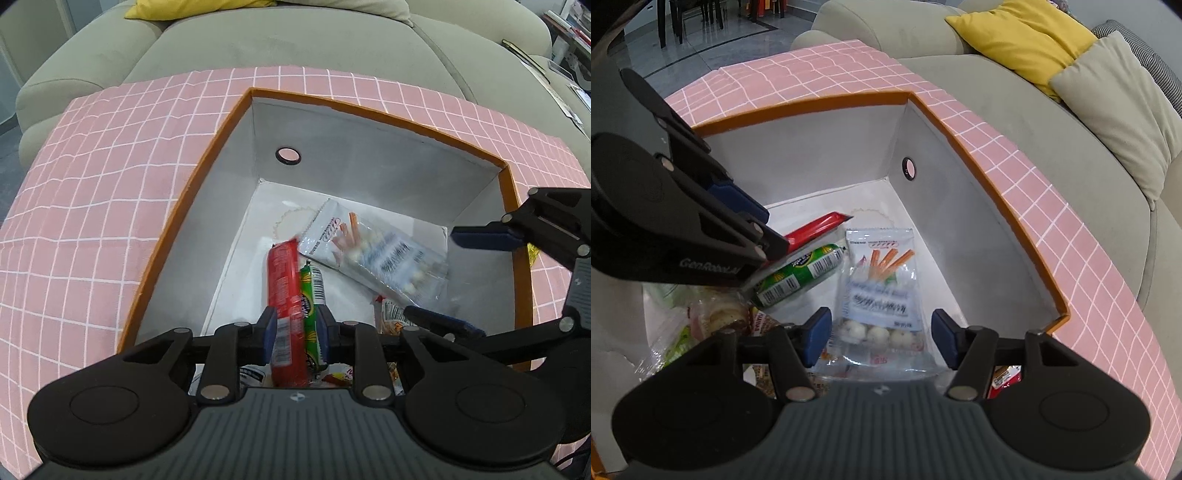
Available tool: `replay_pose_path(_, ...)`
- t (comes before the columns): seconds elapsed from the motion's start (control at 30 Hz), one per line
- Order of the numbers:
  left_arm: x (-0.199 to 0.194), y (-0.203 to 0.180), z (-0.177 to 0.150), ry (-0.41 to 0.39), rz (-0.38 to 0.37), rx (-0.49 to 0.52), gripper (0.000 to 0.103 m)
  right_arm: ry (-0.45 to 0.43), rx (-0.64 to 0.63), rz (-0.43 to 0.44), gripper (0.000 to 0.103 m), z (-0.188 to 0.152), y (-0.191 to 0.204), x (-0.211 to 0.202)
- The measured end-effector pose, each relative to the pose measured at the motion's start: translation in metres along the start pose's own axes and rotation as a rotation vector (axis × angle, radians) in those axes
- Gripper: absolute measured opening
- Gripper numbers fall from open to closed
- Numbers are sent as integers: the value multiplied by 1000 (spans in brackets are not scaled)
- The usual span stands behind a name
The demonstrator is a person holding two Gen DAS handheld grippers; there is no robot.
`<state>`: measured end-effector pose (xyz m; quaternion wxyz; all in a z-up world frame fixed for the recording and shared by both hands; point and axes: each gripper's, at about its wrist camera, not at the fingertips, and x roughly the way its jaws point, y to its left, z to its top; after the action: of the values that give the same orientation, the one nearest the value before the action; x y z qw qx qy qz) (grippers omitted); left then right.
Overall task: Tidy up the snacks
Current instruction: 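Carry the chocolate bar and hawthorn packet into the box and open both tools, then lift both tools out of the box toward the red and yellow packets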
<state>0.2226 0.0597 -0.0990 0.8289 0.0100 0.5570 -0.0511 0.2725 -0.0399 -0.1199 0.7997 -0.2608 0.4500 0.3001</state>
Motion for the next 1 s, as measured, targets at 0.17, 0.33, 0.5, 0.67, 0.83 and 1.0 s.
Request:
replay_pose_path(0.17, -16, -2, -3, -41, -12, -8, 49, -15, 9, -18, 68, 3, 2, -14)
replay_pose_path(0.33, -37, -4, -5, -98, 4, -8, 57, -41, 60, -21, 73, 4, -2, -33)
replay_pose_path(0.5, -63, -7, -9, -175, 0, -25, 61, -108, 132, -37, 73, -3, -7, -58)
replay_pose_path(0.67, -90, -16, -16, -260, 1, -25, 61, -182, 207, -76, 74, -16, -9, -81)
replay_pose_path(0.83, -115, -29, -29, -354, 3, -35, 61, -257, 298, -98, 75, -35, -7, -108)
replay_pose_path(1.0, -131, -45, -44, -413, -6, -36, 61, -309, 355, -101, 75, -55, 1, -124)
